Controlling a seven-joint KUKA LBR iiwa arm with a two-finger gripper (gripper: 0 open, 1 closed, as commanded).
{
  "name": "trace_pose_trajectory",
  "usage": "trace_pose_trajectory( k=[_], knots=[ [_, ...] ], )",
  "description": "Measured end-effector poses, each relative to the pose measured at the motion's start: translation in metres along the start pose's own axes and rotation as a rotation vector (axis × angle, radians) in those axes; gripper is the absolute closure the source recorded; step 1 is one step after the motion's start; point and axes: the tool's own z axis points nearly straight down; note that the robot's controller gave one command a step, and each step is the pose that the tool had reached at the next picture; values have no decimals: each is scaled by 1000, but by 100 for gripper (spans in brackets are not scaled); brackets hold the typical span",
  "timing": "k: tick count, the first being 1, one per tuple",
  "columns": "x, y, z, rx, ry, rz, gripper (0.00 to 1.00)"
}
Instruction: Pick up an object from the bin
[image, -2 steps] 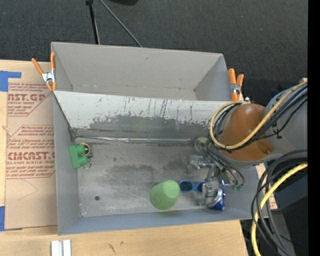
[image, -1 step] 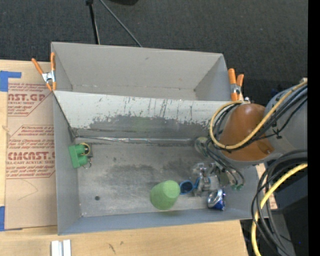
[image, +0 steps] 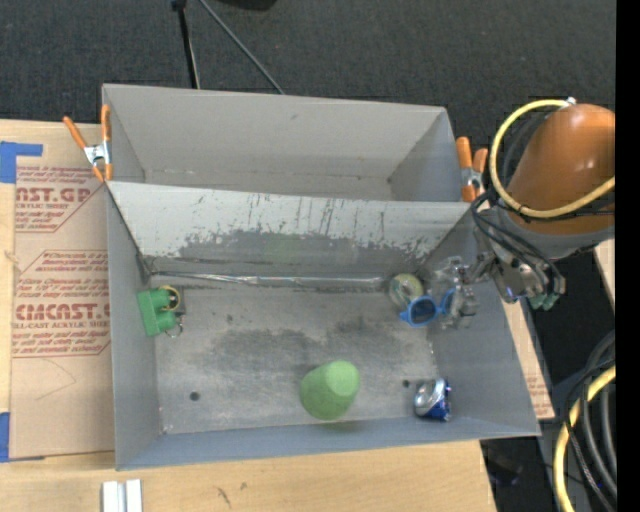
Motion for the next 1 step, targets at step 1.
trace_pose_trajectory(
  k=[1],
  knots=[
    [2, 1, 5, -4, 8, 0, 0]
  ],
)
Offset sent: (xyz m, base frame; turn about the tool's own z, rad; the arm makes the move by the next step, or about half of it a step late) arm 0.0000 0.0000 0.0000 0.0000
